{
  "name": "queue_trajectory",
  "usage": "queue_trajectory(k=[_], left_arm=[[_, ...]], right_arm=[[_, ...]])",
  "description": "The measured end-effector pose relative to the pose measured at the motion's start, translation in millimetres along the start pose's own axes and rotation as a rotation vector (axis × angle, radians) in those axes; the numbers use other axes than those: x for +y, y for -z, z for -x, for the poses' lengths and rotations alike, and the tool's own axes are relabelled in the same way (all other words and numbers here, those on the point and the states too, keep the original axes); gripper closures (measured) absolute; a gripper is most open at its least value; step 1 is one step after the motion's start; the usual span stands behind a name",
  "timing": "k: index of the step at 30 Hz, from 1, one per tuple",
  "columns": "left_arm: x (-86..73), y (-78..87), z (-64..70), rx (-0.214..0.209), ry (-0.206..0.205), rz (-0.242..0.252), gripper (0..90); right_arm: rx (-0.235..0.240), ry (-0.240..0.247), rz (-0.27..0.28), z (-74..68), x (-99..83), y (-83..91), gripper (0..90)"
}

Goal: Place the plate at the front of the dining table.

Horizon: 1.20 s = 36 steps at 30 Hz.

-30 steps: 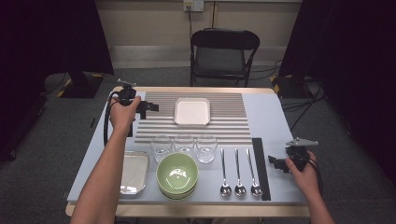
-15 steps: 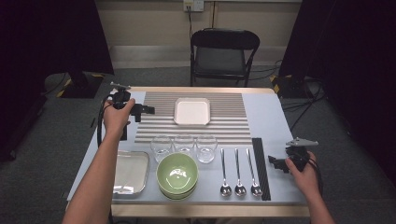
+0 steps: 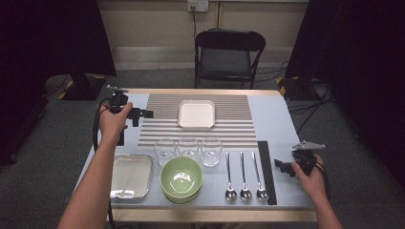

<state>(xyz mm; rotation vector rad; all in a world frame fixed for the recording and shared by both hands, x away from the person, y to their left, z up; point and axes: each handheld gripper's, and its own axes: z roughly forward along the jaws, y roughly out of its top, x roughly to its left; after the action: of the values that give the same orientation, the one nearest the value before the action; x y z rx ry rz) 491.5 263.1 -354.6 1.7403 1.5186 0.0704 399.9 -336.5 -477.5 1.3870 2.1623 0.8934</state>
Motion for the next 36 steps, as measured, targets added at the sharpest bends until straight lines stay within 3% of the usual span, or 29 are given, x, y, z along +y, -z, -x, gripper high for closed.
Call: queue_trajectory(k=[7,24,36], left_arm=[[-1.1,3.2,1.3,-0.005,-0.021,-0.011,26.0],[-12.7,10.8,-4.9,-0.013,-0.002,-0.003,26.0],[-18.0,17.5,3.2,-0.016,-0.068,-0.026,25.8]], right_arm=[[-0.002,0.001,0.000,-0.1,0.0,-0.1,11.2],[-0.001,0.001,0.000,-0.1,0.0,-0.1,11.2],[-0.002,0.001,0.001,-0.2,-0.1,-0.1,11.2]])
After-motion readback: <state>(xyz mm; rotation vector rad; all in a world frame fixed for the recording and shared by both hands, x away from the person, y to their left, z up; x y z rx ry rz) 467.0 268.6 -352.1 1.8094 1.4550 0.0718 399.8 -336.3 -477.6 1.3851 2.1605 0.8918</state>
